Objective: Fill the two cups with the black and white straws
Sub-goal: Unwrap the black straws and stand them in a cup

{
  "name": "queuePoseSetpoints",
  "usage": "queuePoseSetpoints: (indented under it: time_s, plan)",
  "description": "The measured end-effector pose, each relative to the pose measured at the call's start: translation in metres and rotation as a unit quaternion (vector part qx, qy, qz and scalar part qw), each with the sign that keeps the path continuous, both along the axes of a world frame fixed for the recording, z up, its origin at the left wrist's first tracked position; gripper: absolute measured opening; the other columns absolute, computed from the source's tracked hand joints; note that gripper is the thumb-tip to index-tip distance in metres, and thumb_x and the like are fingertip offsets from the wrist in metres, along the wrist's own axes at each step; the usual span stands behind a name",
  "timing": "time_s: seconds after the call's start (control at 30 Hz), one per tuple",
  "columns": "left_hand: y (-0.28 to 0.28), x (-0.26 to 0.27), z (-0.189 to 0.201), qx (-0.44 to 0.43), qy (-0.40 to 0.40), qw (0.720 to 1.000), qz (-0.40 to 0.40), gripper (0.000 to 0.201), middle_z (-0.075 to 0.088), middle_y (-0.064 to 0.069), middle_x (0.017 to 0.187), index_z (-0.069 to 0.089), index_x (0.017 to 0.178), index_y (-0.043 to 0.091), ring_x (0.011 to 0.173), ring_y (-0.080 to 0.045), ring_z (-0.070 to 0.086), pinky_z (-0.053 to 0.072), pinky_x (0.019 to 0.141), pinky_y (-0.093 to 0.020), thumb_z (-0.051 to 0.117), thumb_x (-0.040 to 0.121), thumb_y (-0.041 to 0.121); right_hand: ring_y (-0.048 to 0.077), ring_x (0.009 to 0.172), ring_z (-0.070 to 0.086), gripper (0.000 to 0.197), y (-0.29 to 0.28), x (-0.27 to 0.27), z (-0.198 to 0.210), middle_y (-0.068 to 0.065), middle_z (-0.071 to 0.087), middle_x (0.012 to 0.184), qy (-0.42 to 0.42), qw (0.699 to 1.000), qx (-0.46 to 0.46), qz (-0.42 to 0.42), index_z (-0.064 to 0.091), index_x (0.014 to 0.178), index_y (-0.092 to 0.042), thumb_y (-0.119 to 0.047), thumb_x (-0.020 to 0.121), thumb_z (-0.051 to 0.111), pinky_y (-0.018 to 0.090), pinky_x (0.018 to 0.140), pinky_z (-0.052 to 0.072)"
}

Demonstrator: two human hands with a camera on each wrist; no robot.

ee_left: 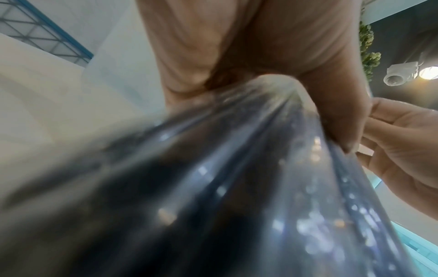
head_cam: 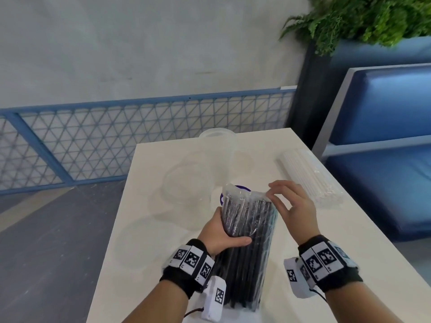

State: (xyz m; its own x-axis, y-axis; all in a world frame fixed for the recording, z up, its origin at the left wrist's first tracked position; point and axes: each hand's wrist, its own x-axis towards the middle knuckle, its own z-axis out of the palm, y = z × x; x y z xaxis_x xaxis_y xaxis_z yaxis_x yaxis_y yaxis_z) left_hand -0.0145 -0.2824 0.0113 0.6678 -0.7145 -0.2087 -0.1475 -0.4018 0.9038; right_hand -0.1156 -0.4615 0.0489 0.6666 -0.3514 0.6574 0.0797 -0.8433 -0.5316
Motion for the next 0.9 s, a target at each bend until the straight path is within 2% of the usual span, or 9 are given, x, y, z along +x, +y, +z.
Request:
queuePoseSetpoints:
  time_s: [0.2, 0.27, 0.4, 0.5, 0.63, 0.7, 0.77, 0.83, 0.9]
  plan:
    - [-0.004, -0.004, 0.004, 0.007, 0.003, 1.000, -0.017, 0.080, 0.056, 0.013, 0.112, 0.035, 0.121, 0.029, 0.108, -0.010, 0.057, 0.044, 0.098, -0.028, 0.085, 0.059, 0.035, 0.006, 0.068, 0.056, 0.017, -0.004, 0.014, 0.012, -0.001, 0.060, 0.092, 0.000, 0.988, 0.151, -0.031, 0.060, 0.081, -0.022, -0.006, 0.087, 0.061, 0.005, 0.061, 0.042]
    - [-0.003, -0.004, 0.003, 0.007, 0.006, 1.000, -0.007, 0.081, 0.057, 0.011, 0.114, 0.035, 0.123, 0.026, 0.107, -0.010, 0.057, 0.044, 0.098, -0.029, 0.085, 0.059, 0.036, 0.008, 0.068, 0.059, 0.015, -0.007, 0.015, 0.016, 0.000, 0.061, 0.097, 0.030, 0.984, 0.175, 0.003, 0.057, 0.089, -0.028, -0.013, 0.087, 0.060, 0.007, 0.061, 0.044]
    - [0.000, -0.005, 0.001, 0.001, 0.007, 1.000, 0.015, 0.083, 0.058, 0.010, 0.115, 0.037, 0.120, 0.027, 0.106, -0.007, 0.058, 0.045, 0.098, -0.032, 0.085, 0.054, 0.040, 0.011, 0.074, 0.059, 0.040, -0.010, 0.014, 0.021, -0.019, 0.053, 0.111, 0.121, 0.981, 0.110, 0.101, 0.052, 0.111, -0.034, -0.021, 0.079, 0.072, 0.007, 0.074, 0.044]
    - [0.000, -0.008, 0.004, 0.003, -0.001, 1.000, 0.014, 0.080, 0.058, 0.012, 0.113, 0.037, 0.119, 0.028, 0.105, -0.007, 0.058, 0.045, 0.098, -0.032, 0.085, 0.055, 0.037, 0.012, 0.068, 0.058, 0.010, -0.008, 0.019, 0.026, -0.011, 0.061, 0.094, 0.096, 0.987, 0.095, 0.084, 0.062, 0.086, -0.026, -0.020, 0.081, 0.068, 0.006, 0.067, 0.043]
    - [-0.001, -0.013, 0.014, 0.002, -0.007, 1.000, -0.018, 0.082, 0.057, 0.014, 0.116, 0.035, 0.123, 0.031, 0.108, -0.005, 0.057, 0.045, 0.099, -0.030, 0.085, 0.059, 0.034, 0.002, 0.057, 0.063, 0.008, -0.020, 0.031, 0.035, -0.004, 0.066, 0.068, 0.095, 0.974, 0.205, 0.005, 0.062, 0.079, -0.018, -0.018, 0.087, 0.062, 0.004, 0.054, 0.040]
    - [-0.001, -0.015, 0.019, -0.001, -0.019, 0.999, -0.030, 0.084, 0.057, 0.016, 0.116, 0.034, 0.125, 0.031, 0.109, -0.004, 0.057, 0.045, 0.100, -0.029, 0.084, 0.059, 0.035, -0.003, 0.062, 0.066, 0.007, -0.026, 0.036, 0.040, -0.005, 0.068, 0.073, 0.098, 0.962, 0.255, -0.011, 0.062, 0.082, -0.015, -0.015, 0.088, 0.060, 0.002, 0.059, 0.042]
    - [-0.001, -0.015, 0.024, -0.001, -0.033, 0.999, -0.028, 0.083, 0.058, 0.016, 0.115, 0.034, 0.125, 0.031, 0.108, -0.004, 0.058, 0.046, 0.099, -0.029, 0.084, 0.059, 0.035, 0.004, 0.072, 0.069, 0.003, -0.027, 0.038, 0.044, -0.008, 0.066, 0.089, 0.082, 0.954, 0.288, -0.005, 0.059, 0.090, -0.015, -0.014, 0.088, 0.061, 0.008, 0.070, 0.048]
    - [0.001, -0.014, 0.028, 0.002, -0.047, 0.999, -0.016, 0.081, 0.059, 0.014, 0.114, 0.035, 0.122, 0.030, 0.106, -0.005, 0.059, 0.047, 0.097, -0.029, 0.084, 0.059, 0.035, 0.005, 0.078, 0.066, 0.017, -0.023, 0.033, 0.049, -0.009, 0.057, 0.101, 0.042, 0.961, 0.272, 0.006, 0.053, 0.097, -0.020, -0.015, 0.085, 0.064, 0.010, 0.069, 0.049]
    - [0.006, -0.013, 0.031, 0.006, -0.063, 0.998, 0.000, 0.078, 0.061, 0.011, 0.112, 0.036, 0.119, 0.028, 0.103, -0.006, 0.061, 0.049, 0.093, -0.028, 0.084, 0.058, 0.035, 0.006, 0.074, 0.065, 0.014, -0.015, 0.026, 0.057, -0.004, 0.059, 0.095, 0.021, 0.969, 0.238, 0.056, 0.054, 0.090, -0.022, -0.015, 0.085, 0.064, 0.010, 0.065, 0.049]
